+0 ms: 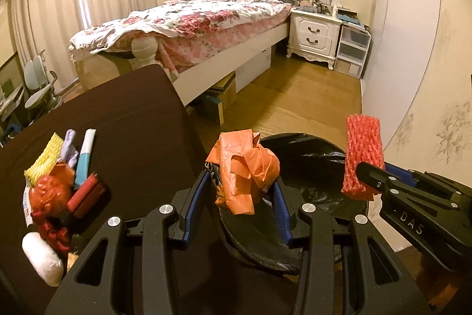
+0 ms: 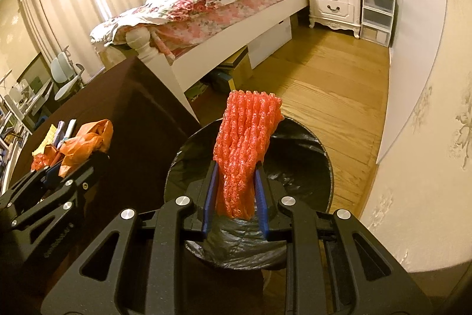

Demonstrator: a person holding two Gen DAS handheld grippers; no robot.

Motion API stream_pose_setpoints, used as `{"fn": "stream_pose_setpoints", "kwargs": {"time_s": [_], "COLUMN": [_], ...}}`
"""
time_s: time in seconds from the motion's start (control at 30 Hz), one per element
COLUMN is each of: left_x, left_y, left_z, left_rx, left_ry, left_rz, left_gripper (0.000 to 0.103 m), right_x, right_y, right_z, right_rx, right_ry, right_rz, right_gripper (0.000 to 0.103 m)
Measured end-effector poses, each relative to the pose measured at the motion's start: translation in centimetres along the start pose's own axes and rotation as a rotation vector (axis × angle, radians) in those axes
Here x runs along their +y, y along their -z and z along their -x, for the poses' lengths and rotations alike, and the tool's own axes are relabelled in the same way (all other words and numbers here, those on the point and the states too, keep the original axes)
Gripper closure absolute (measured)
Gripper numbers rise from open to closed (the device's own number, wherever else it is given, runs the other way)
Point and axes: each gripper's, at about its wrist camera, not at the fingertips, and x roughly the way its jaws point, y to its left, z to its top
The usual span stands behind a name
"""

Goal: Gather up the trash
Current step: 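Carry both items over the bin and open both grippers to drop them, then move both tools back over the trash pile on the table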

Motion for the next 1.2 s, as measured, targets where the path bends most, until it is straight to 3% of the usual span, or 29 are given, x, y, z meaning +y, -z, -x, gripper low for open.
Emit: {"fn": "stream_pose_setpoints", "kwargs": {"time_s": [0.13,0.27,0.37,0.73,1.2], "left_x": [-0.5,-0.3,-0.1,1.0,5.8], "left_y": [-0.3,-0.2,-0.3,0.5,2.4], "left_z": [-0.5,-0.4,-0.1,1.5,5.7], "left_rx": [0.007,-0.001,-0.009,-0.017,-0.026], "left_ry": [-0.008,-0.015,-0.023,-0.06,-0.146], "left_rz": [-0.019,0.004,0.011,0.036,0.107], "left_gripper": [0.059,0.03,0.026,0.023,0.023], "right_x": [-0.8,-1.2,-1.4,-0.4,4.7], "right_y": [-0.2,-0.1,-0.1,0.6,1.7], "right_z": [-0.4,-0.3,-0.2,0.3,1.3], "right_rx": [0.002,-0.006,-0.01,-0.002,0.009], "right_ry": [-0.001,0.011,0.027,0.034,-0.033], "right_rz": [-0.022,-0.033,-0.034,-0.033,0.029], "right_gripper": [0.07,0.053,0.053,0.046,0.045]}}
